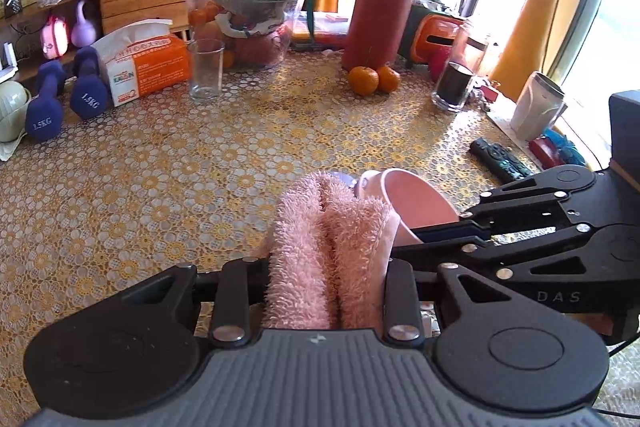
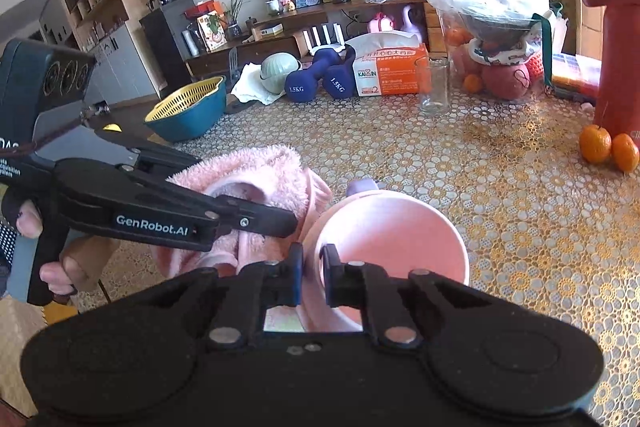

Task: Organize objects

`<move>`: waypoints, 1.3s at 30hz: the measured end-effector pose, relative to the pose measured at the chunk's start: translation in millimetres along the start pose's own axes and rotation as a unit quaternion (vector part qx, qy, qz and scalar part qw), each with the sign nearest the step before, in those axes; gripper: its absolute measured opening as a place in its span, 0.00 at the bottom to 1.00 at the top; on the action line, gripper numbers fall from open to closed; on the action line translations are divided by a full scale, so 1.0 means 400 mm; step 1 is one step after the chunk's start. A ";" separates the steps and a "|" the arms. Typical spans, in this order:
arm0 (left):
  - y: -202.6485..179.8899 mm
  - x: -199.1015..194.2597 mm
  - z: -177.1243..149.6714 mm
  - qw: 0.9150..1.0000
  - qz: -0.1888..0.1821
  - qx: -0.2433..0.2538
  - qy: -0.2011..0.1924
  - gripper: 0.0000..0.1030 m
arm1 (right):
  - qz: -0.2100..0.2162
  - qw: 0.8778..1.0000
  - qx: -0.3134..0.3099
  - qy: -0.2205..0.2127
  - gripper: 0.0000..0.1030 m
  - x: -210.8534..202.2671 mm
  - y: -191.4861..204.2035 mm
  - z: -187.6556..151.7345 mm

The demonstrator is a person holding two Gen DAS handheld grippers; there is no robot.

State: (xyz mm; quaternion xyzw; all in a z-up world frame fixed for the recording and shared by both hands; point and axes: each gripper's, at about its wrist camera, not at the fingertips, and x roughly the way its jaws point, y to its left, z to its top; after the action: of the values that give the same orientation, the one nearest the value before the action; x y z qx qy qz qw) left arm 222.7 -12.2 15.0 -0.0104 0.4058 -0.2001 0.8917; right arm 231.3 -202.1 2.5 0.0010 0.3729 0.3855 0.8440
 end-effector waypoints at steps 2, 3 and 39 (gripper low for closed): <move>-0.023 0.008 -0.001 1.000 -0.002 0.012 0.002 0.29 | 0.005 1.000 0.009 -0.006 0.09 -0.013 -0.011 -0.007; -0.034 0.017 0.000 1.000 -0.002 0.017 0.004 0.29 | 0.009 1.000 0.017 -0.009 0.09 -0.019 -0.020 -0.011; 0.023 0.066 -0.013 0.996 -0.077 -0.033 0.027 0.29 | 0.039 0.993 0.106 -0.047 0.09 -0.071 -0.123 -0.052</move>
State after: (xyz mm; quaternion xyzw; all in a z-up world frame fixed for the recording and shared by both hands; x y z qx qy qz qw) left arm 237.8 -12.8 -9.0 -0.0656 0.4340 -0.2553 0.8615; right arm 238.0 -260.9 -8.9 0.1229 0.3708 0.3758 0.8403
